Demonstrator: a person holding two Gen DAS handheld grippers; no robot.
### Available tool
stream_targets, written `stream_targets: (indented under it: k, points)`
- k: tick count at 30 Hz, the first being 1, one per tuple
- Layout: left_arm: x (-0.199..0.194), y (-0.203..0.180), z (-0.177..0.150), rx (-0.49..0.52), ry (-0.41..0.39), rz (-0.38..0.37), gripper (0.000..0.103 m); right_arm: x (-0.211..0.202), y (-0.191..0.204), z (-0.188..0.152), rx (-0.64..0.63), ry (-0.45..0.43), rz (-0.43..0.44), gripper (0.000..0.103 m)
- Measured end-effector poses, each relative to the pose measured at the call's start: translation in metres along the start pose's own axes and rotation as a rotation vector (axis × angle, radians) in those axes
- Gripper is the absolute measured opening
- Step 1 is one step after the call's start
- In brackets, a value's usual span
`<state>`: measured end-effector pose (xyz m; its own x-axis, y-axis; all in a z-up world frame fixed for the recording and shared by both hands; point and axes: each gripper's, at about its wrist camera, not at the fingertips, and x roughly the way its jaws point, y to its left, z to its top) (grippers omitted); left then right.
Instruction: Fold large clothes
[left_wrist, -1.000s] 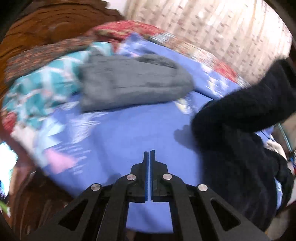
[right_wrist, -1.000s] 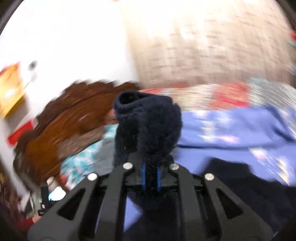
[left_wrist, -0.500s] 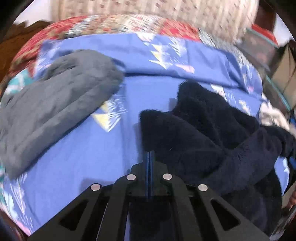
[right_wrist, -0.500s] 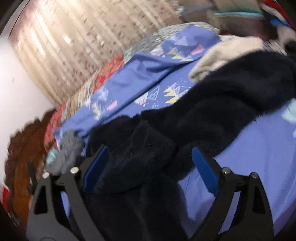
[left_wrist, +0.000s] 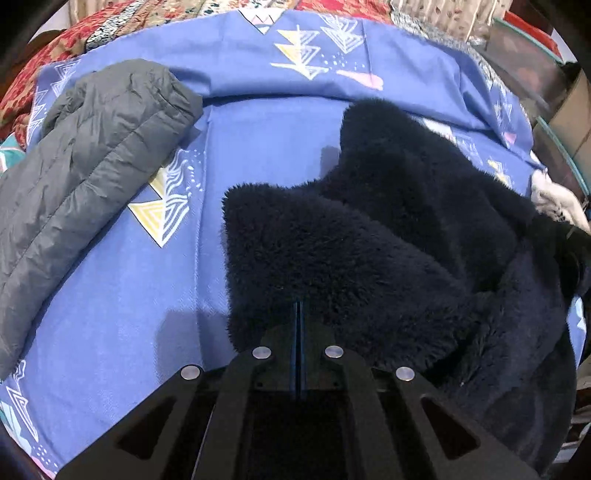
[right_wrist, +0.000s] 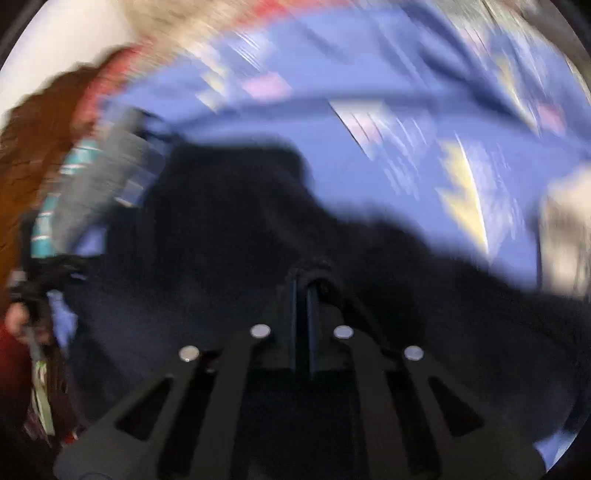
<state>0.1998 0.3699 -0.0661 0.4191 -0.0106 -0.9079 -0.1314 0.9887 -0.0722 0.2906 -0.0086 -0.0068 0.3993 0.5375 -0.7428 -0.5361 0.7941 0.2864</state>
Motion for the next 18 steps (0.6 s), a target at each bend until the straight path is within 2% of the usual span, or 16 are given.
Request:
stream_targets:
  k: [1,3,4,6,7,9,10,11,13,14,16,18]
  points:
    - [-0.002,0.002,0.0,-0.01,-0.006,-0.001,0.025,-0.031,0.013,0.017,-0.056,-0.109,0.041,0.005]
    - [-0.007,0.005,0.0,-0.036,-0.017,-0.004,0.025,-0.084,0.033,0.032,-0.148,-0.269,0.11,0.005]
    - [-0.01,0.007,-0.001,-0.047,-0.022,-0.007,0.025,-0.113,0.042,0.031,-0.2,-0.347,0.133,0.005]
    - [-0.014,0.01,-0.007,-0.052,-0.031,-0.016,0.025,-0.146,0.048,0.011,-0.265,-0.417,0.142,0.005]
    - [-0.014,0.01,-0.01,-0.05,-0.034,-0.016,0.025,-0.156,0.047,-0.012,-0.287,-0.417,0.151,0.008]
    - [-0.015,0.014,-0.014,-0.055,-0.033,-0.019,0.025,-0.152,0.036,-0.056,-0.26,-0.361,0.132,0.04]
    - [-0.016,0.017,-0.015,-0.06,-0.03,-0.024,0.025,-0.143,0.024,-0.086,-0.202,-0.317,0.088,0.07]
    - [-0.017,0.02,-0.016,-0.064,-0.03,-0.031,0.025,-0.136,0.015,-0.107,-0.153,-0.282,0.067,0.075]
    - [-0.019,0.027,-0.014,-0.078,-0.036,-0.042,0.025,-0.114,-0.017,-0.163,0.048,-0.155,0.05,0.075]
    - [-0.02,0.03,-0.011,-0.091,-0.04,-0.043,0.025,-0.108,-0.032,-0.183,0.164,-0.131,0.054,0.075]
    - [-0.019,0.034,-0.004,-0.107,-0.038,-0.03,0.025,-0.106,-0.048,-0.205,0.31,-0.147,0.067,0.075]
    - [-0.014,0.032,0.006,-0.105,-0.022,-0.04,0.025,-0.104,-0.056,-0.203,0.375,-0.173,0.072,0.075]
